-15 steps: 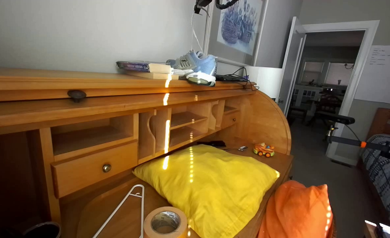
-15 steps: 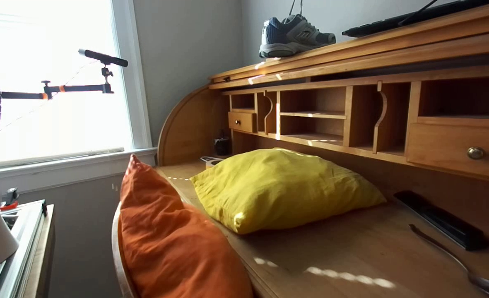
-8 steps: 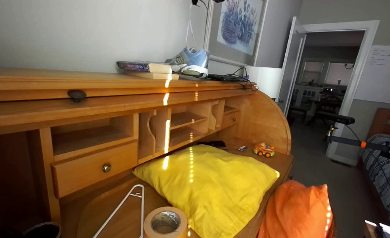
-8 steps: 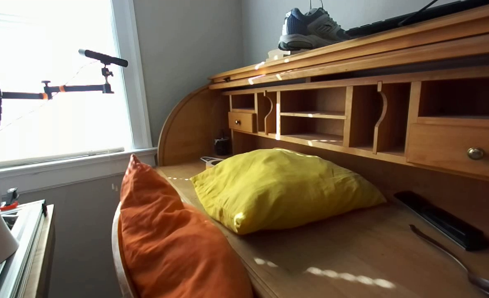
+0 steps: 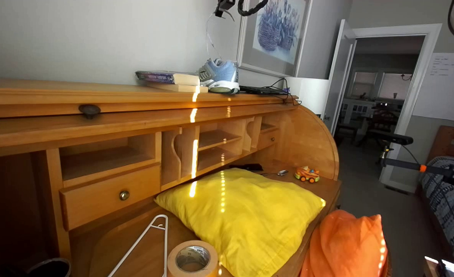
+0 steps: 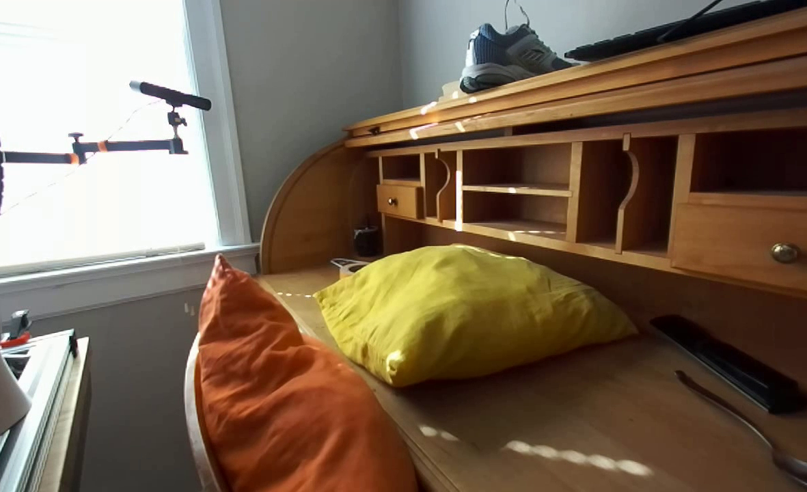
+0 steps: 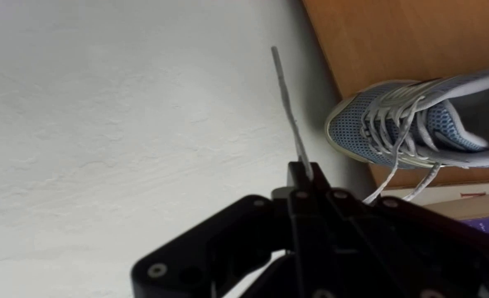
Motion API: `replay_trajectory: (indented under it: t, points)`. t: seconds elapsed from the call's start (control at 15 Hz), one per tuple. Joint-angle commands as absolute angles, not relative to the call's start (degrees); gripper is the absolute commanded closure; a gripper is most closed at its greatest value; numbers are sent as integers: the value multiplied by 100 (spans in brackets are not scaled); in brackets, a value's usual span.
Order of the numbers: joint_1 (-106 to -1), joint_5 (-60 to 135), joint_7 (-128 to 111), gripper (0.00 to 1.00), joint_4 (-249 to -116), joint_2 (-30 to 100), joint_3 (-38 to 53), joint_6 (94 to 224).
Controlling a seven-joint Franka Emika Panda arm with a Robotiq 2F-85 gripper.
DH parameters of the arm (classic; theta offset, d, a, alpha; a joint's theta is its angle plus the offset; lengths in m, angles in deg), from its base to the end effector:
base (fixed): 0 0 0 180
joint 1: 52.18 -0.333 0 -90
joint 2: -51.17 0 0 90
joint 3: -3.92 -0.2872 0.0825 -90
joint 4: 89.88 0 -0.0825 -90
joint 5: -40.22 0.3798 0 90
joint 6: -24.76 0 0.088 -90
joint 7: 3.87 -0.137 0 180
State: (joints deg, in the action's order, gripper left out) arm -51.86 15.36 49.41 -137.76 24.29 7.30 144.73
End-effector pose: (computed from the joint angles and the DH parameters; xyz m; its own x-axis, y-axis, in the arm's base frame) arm 0.7029 -0.0625 0.7051 0.5659 0.8230 0.0501 0.4864 -0.3823 0.7856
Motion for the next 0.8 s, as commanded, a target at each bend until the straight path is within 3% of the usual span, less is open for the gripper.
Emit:
replay_trajectory:
  t: [0.0, 0.07, 0.13, 0.27, 0.73]
  points:
    - [-5229, 1424, 4890, 99, -13573, 2306, 787, 14493]
    - [-5237, 1418, 4879, 72, -13608, 2346, 785, 14514]
    - [-5246, 1426, 4857, 71, -13639, 2394, 776, 14533]
    - [-5279, 1463, 4815, 58, -13753, 2552, 739, 14582]
    - [-5299, 1922, 3381, 5, -14821, 3490, 651, 14529]
